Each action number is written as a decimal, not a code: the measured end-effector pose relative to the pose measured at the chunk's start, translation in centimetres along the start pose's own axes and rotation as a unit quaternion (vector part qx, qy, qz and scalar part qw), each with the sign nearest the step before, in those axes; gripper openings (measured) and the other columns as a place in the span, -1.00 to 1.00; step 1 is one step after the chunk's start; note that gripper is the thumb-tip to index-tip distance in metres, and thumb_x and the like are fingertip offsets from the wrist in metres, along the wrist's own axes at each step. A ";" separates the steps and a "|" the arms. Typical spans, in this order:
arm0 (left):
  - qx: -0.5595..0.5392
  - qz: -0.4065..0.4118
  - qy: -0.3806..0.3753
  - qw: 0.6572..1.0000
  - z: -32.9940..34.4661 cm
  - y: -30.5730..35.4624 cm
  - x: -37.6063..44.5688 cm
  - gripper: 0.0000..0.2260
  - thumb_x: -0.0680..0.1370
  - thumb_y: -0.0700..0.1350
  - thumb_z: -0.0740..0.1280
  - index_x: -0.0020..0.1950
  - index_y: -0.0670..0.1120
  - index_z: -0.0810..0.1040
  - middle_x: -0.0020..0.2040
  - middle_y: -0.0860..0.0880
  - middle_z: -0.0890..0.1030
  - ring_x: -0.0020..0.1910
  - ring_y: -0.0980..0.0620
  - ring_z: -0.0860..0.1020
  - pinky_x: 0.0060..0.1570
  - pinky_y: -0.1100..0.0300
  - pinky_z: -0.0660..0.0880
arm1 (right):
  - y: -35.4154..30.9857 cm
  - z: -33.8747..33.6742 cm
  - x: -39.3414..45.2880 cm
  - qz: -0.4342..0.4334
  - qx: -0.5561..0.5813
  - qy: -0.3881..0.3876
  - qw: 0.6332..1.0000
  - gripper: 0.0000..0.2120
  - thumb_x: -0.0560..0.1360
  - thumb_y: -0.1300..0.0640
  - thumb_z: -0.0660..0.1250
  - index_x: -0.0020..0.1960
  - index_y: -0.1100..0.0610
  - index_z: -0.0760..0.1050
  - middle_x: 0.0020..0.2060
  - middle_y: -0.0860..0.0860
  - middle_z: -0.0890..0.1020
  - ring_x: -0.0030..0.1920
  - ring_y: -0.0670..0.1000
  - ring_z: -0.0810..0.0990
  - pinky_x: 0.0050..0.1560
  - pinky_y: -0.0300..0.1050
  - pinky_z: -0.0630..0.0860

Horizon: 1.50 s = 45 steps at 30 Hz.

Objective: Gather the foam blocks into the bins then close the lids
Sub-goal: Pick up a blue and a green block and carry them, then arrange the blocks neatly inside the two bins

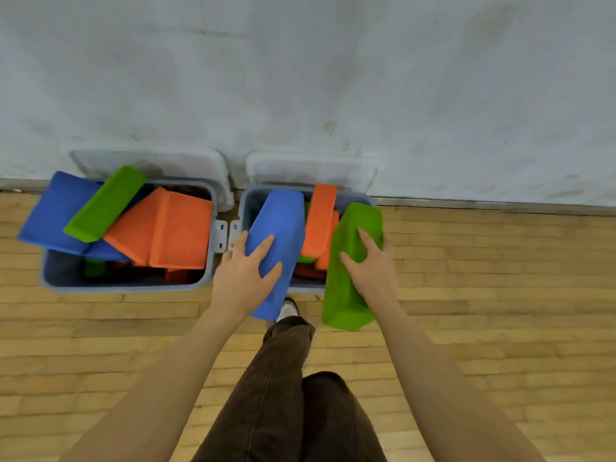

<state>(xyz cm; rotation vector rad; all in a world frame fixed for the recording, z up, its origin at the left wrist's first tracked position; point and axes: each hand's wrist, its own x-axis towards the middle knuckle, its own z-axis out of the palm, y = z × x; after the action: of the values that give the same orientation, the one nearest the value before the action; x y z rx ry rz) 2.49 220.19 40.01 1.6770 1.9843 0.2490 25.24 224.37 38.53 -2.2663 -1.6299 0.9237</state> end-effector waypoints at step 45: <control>0.055 0.248 0.447 0.858 34.5 3.6 13.7 -0.73 0.52 0.00 0.26 0.13 -0.06 0.62 0.14 -0.03 0.60 -0.04 -0.15 0.50 -0.14 0.04 0.35 | 20.4 16.6 24.0 -0.440 0.123 0.077 0.886 -0.46 0.52 -0.28 -0.05 0.48 -0.25 0.07 0.54 -0.14 -0.07 0.53 0.04 -0.16 0.48 0.15 -0.16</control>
<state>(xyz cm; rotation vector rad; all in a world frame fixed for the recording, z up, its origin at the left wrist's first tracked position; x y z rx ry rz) 21.59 227.53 8.78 2.4097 2.0973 1.3353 36.11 235.43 6.56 -1.1562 -2.0075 0.6208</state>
